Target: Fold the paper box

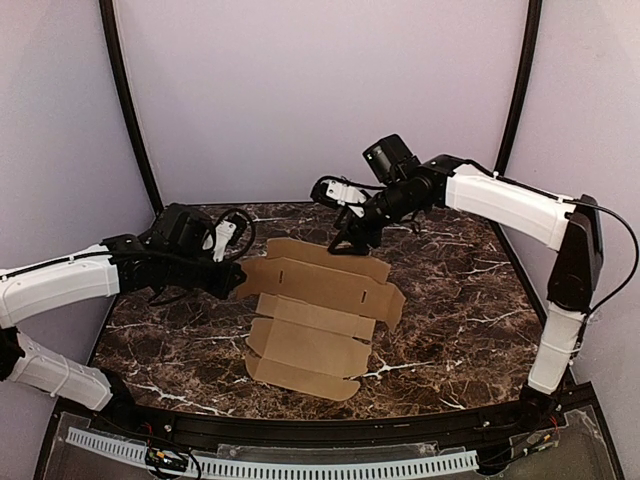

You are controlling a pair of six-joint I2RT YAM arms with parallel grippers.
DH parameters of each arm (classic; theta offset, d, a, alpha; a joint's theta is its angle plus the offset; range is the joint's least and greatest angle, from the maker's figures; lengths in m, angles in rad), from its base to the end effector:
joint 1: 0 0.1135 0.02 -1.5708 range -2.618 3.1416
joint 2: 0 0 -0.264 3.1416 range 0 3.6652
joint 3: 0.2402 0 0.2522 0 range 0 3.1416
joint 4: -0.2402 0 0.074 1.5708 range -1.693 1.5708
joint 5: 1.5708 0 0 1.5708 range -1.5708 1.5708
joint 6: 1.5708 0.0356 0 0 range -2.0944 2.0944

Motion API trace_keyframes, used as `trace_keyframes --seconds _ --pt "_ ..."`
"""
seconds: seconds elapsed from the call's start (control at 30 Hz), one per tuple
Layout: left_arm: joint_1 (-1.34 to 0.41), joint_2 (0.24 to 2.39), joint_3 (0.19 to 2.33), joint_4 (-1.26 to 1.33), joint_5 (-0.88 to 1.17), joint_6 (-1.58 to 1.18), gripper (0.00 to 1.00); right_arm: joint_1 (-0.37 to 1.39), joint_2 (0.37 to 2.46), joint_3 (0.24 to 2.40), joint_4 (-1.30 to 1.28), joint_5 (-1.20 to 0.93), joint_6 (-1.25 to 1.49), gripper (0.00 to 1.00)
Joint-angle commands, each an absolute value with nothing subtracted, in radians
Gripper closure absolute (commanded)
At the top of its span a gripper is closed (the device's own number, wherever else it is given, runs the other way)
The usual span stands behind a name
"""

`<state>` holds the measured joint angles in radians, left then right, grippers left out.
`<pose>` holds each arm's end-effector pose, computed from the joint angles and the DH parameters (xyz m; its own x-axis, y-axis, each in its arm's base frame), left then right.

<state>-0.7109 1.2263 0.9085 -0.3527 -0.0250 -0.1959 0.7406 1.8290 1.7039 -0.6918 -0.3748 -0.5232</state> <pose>0.2038 -0.1743 0.2743 -0.5859 0.2478 -0.7716 0.5336 0.8345 -0.1373 0.2948 0.2871 0.3196 -0.0600 -0.6848 -0.7263 -0.9729 0.2027 -0.1108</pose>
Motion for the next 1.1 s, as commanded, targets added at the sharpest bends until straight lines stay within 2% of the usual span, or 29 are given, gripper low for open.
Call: trace_keyframes --seconds 0.0,0.2,0.53,1.07 --pt "-0.723 1.216 0.891 -0.322 -0.038 -0.202 0.99 0.763 1.889 1.778 -0.757 -0.392 -0.534 0.35" --pt "-0.727 1.219 0.891 -0.323 -0.061 -0.200 0.99 0.777 1.919 1.811 -0.782 -0.396 -0.535 0.41" --pt "-0.727 1.244 0.900 -0.343 -0.098 -0.215 0.99 0.788 1.927 1.839 -0.806 -0.375 -0.536 0.56" --pt "-0.727 1.233 0.901 -0.348 -0.098 -0.216 0.99 0.799 1.974 1.895 -0.845 -0.330 -0.544 0.61"
